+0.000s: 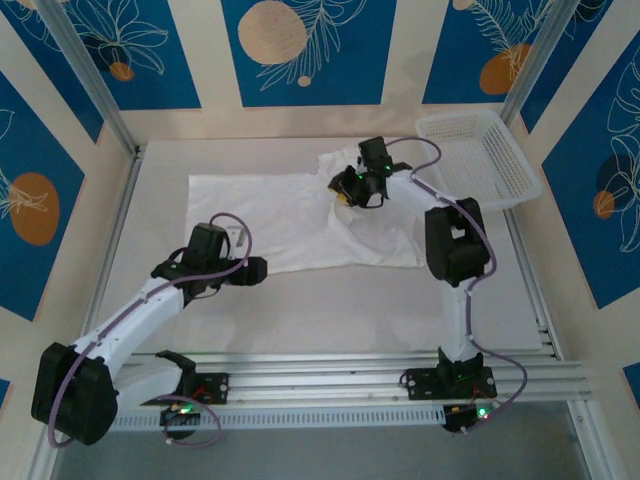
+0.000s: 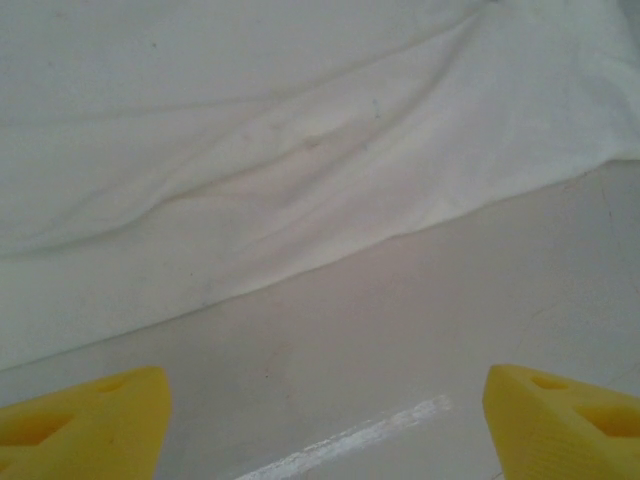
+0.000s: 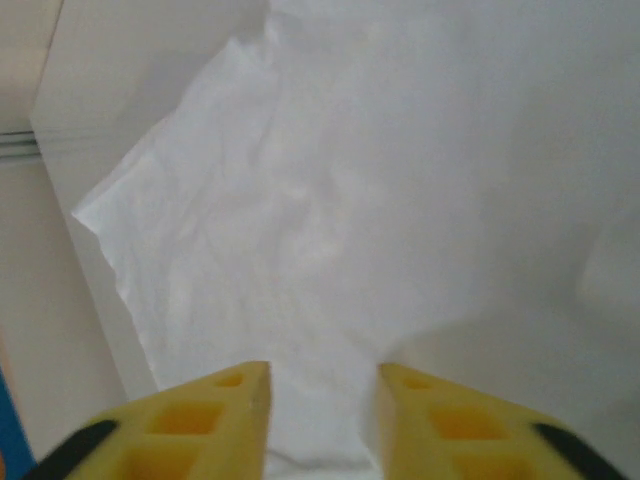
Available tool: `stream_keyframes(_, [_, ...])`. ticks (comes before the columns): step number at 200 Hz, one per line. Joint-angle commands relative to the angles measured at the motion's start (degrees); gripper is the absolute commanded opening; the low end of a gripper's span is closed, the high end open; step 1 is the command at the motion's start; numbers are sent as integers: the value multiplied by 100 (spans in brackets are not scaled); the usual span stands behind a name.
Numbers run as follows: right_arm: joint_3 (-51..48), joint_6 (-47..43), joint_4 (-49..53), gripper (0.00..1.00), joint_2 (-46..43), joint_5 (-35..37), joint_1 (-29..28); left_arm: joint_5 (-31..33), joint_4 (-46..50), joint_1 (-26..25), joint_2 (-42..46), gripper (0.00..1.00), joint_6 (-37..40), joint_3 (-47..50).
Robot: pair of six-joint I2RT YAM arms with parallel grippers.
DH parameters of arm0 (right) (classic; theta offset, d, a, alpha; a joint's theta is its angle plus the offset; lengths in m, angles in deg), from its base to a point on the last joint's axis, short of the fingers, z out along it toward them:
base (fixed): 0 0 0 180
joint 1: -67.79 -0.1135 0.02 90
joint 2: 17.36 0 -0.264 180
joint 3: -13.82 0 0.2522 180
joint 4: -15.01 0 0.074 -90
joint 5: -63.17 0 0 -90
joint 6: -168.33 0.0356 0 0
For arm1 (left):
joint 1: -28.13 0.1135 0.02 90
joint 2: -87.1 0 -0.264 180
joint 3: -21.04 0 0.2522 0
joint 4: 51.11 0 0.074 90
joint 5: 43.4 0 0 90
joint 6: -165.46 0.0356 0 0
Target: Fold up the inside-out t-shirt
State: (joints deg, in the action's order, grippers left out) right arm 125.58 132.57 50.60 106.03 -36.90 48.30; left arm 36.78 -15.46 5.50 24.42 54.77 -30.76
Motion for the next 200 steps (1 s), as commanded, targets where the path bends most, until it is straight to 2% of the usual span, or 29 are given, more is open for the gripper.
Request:
stream_keyframes(1, [781, -499, 946, 40, 246, 142, 40, -22, 105, -34, -78, 82, -74, 33])
stream_keyframes(15, [953, -689, 1183, 42, 90, 57, 177, 98, 92, -33, -147, 82, -205, 58])
stream_keyframes(26, [741, -819, 1174, 42, -245, 18, 304, 464, 140, -33, -228, 82, -454, 38])
stream_keyframes(38, [129, -828, 945, 40, -778, -19, 465, 1036, 339, -7, -362, 74, -811, -82])
stream_keyframes(54, [-1094, -605, 408, 34, -1600, -169, 726, 1576, 488, 52, -618, 52, -1031, -264])
stream_keyframes(68, [-2277, -376, -81, 20, -2240, -199, 938, 2086, 525, 139, -880, 19, -1258, -382])
stream_keyframes(79, [-3050, -224, -329, 13, -2614, -167, 1106, 2277, 515, 324, -1094, 0, -1441, -459])
stream_keyframes(104, [-4249, -36, -624, 0, -2941, -198, 1435, 2258, 371, 798, -1586, 0, -1829, -653])
stream_keyframes(120, [-4634, -10, -629, 0, -2921, -133, 1575, 2199, 176, 1078, -1879, 0, -2047, -736])
stream_keyframes(142, [-4780, 36, -322, 0, -2812, 101, 1658, 2053, 118, 1491, -2385, 0, -2321, -877])
stream_keyframes(164, [-4746, -65, 48, 0, -2658, 272, 1697, 2006, 230, 1850, -2744, 0, -2910, -853])
stream_keyframes(200, [-4785, -127, 304, 0, -2756, 109, 1819, 1529, -106, 2305, -2821, 0, -3481, -136])
